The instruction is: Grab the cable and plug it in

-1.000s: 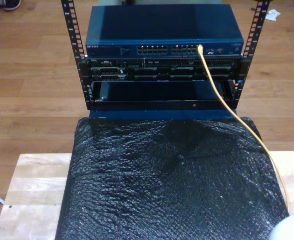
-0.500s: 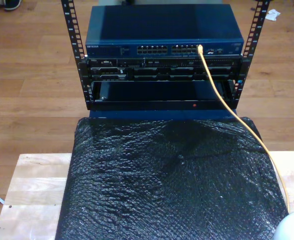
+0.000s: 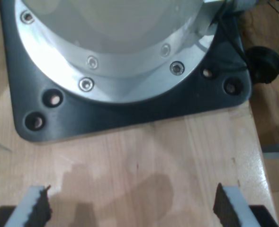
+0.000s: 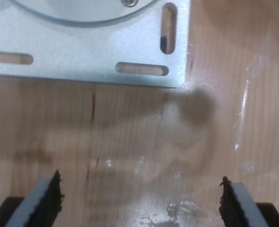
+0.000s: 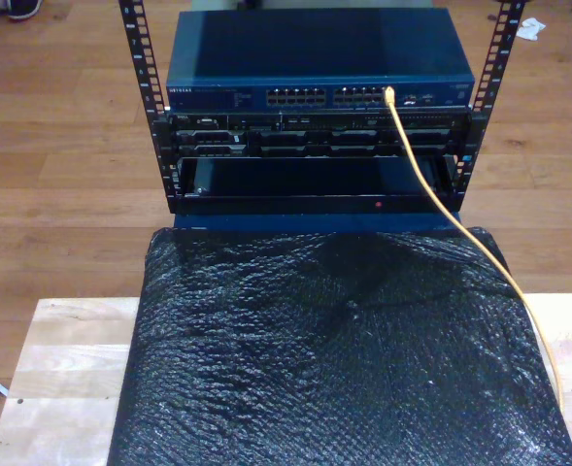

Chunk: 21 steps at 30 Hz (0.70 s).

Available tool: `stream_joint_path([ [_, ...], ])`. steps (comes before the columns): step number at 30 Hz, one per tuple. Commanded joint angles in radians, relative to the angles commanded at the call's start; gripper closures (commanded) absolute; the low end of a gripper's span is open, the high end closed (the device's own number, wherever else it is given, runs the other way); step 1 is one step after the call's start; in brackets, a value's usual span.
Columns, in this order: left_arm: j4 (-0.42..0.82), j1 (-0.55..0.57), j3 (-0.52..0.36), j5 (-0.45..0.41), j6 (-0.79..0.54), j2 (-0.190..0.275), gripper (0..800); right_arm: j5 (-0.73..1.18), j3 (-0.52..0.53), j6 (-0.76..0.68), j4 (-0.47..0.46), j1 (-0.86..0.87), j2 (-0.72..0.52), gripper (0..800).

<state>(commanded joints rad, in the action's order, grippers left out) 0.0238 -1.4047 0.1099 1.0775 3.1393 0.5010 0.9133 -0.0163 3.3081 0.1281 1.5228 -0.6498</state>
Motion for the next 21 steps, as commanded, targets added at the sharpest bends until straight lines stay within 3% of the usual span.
stream_joint_path([
  [21,0.0,0.002,0.0,0.0,0.0,-0.002,0,-0.035,0.015,0.0,0.003,0.005,-0.006,2],
])
